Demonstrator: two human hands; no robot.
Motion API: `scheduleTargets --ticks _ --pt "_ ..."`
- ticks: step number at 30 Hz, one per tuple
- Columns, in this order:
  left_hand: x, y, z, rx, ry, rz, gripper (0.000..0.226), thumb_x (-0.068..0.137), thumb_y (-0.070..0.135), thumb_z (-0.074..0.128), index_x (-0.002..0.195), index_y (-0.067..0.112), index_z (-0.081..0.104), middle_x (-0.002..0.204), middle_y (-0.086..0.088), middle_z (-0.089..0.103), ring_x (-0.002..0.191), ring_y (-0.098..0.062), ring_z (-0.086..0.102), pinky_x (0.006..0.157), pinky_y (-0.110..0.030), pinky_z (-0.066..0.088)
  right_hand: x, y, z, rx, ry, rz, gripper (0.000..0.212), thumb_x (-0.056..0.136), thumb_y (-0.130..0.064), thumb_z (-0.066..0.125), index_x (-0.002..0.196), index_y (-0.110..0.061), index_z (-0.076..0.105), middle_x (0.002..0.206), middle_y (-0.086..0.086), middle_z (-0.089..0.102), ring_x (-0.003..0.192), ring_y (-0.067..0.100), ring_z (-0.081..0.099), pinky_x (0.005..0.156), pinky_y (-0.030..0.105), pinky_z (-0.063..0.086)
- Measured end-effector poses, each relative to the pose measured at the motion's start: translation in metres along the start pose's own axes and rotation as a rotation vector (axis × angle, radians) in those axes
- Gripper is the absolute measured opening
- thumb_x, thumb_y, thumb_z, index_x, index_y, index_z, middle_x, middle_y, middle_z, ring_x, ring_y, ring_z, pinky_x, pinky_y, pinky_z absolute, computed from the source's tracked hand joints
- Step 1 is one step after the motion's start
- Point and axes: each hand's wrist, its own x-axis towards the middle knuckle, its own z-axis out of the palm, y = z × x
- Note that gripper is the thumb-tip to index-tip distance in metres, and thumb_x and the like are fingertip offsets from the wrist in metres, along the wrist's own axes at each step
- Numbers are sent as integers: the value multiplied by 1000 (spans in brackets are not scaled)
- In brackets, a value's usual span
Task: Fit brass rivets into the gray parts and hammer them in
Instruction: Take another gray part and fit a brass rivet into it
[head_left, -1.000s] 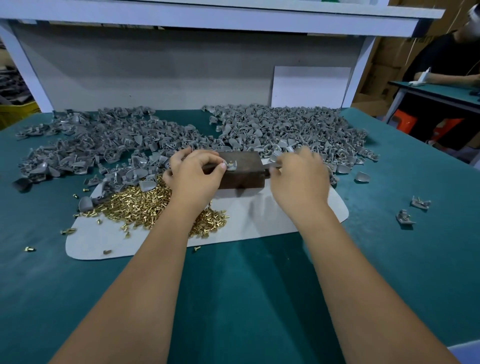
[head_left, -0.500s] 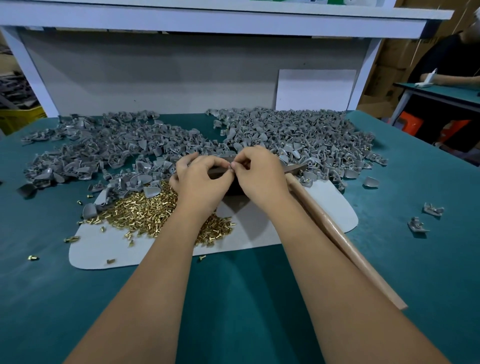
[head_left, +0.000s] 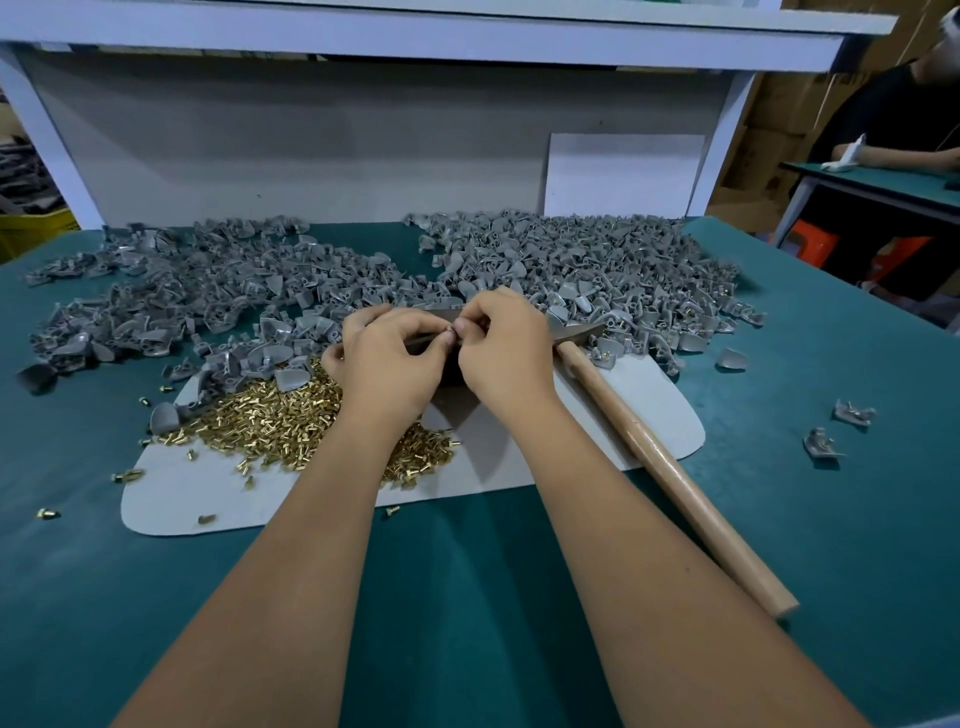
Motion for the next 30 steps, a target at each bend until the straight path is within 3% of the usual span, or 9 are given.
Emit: scheduleTargets --ticks 5,11,16,22,27,30 --pt "0 1 0 4 -3 -10 14 89 37 68 81 47 63 84 38 48 131 -6 31 104 -40 14 0 1 -1 22 -21 10 14 88 -8 60 75 -9 64 85 -3 54 100 21 56 73 22 33" --pt "-2 2 -2 -3 1 -10 14 89 36 68 83 47 62 94 30 54 132 -9 34 108 -45 16 -1 4 -3 69 -46 19 17 88 -7 60 72 -12 62 85 -2 56 105 22 56 74 21 32" --pt "-2 2 -2 -29 -5 -21 9 90 37 67 86 45 67 96 31 56 130 -7 34 106 -43 15 -2 13 -11 216 -55 34 17 92 -12 56 83 -13 69 91 -2 64 86 10 55 71 21 36" --pt "0 2 -2 -56 -18 -32 14 91 35 66 81 45 64 100 29 58 131 -8 35 106 -44 16 -2 13 -9 235 -38 59 20 93 -13 53 82 -16 69 91 -4 62 80 -2 51 66 3 34" --pt "1 2 -1 -88 -36 -45 12 92 35 65 83 42 66 90 36 53 130 -8 33 96 -38 15 -1 13 -9 264 -47 86 18 93 -15 53 84 -18 69 93 -3 63 86 7 56 73 18 41" --pt "1 2 -2 -88 -42 -42 13 93 35 64 82 43 65 91 35 53 130 -8 33 95 -38 14 0 12 -8 238 -40 60 17 93 -17 54 87 -18 70 91 -5 64 86 7 56 72 20 41"
